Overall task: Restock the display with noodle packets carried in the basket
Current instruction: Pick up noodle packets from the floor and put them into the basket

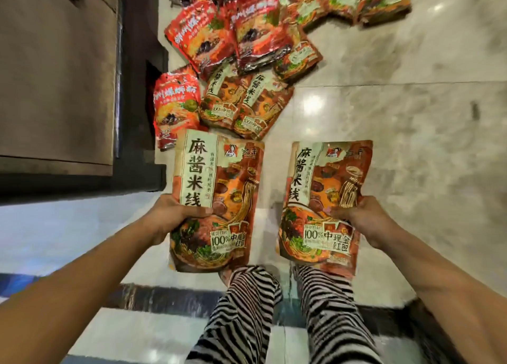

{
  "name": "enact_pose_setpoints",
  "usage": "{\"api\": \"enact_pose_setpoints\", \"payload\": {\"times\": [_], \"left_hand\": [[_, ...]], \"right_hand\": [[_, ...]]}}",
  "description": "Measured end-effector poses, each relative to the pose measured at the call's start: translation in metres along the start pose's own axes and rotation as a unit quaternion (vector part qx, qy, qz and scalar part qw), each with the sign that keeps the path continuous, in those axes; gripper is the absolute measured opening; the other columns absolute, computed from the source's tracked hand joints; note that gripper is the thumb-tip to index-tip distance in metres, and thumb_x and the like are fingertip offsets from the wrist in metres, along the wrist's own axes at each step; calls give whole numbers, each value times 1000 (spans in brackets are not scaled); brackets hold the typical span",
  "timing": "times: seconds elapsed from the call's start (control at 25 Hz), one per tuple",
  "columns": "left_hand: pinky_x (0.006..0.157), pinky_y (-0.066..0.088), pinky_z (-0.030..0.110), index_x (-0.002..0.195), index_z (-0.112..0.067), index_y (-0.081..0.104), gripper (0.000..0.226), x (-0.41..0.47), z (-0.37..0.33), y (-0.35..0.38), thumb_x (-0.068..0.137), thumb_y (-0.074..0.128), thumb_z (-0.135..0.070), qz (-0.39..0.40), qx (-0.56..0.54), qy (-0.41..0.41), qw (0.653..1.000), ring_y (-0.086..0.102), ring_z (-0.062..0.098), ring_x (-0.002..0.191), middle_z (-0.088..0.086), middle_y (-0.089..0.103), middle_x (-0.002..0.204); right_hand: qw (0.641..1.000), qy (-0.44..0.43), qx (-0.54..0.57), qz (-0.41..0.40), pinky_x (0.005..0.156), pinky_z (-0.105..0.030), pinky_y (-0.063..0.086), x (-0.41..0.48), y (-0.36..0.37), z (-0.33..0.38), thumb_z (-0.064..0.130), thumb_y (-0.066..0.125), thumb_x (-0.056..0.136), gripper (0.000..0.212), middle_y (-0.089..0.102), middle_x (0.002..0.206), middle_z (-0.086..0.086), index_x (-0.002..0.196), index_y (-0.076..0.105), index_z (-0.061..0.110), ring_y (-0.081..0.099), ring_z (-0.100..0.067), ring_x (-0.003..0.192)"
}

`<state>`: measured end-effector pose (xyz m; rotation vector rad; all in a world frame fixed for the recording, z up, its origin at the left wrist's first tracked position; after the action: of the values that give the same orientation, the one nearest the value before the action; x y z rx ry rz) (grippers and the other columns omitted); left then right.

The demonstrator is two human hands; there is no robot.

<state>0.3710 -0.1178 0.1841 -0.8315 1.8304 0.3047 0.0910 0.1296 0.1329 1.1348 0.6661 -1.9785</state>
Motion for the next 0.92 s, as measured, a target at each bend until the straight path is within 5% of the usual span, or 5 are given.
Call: {"api": "enact_pose_setpoints", "payload": {"times": [0.36,0.56,0.64,0.8,0.92], "left_hand": [[81,55,35,105,-12,71,46,-105,-10,76,63,88,-8,61,60,32,996,71,28,94,8,75,102],[78,57,35,108,-15,69,104,-174,-9,132,12,98,-43,153,95,56,982,74,25,90,4,77,100],[79,57,37,111,-13,68,110,-196,-6,169,9,98,-44,197,117,49,972,74,26,91,7,76,103],[84,55,39,118,-12,66,92,-230,10,260,34,97,-32,275,182,28,944,72,29,98,10,74,109],[83,56,38,118,-13,66,57,-246,35,346,65,87,-15,299,228,19,926,72,27,98,8,75,109]], "right_hand": [[997,-22,18,-74,75,-36,57,-174,-69,-60,7,81,74,23,77,80,-6,94,71,3,74,-23,71],[976,-66,176,-107,83,-42,56,-272,-94,-134,50,97,24,95,76,99,-9,106,68,11,74,-28,89],[964,-71,228,-118,81,-42,57,-301,-113,-167,52,97,21,104,76,103,-10,111,66,11,73,-29,92],[931,-44,330,-147,69,-36,62,-340,-166,-242,14,80,63,58,74,104,-16,118,63,4,73,-31,89],[896,-22,407,-175,77,-41,61,-359,-215,-311,5,68,72,46,72,111,-17,118,63,6,72,-32,94]]}}
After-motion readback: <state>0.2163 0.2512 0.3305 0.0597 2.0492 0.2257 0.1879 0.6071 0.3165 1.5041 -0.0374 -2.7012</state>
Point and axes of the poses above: each hand's wrist, its own x-axis towards the middle knuckle, its own y-axis out of the palm, z = x × y, the point moved 4 cm from there along x, towards the middle knuckle
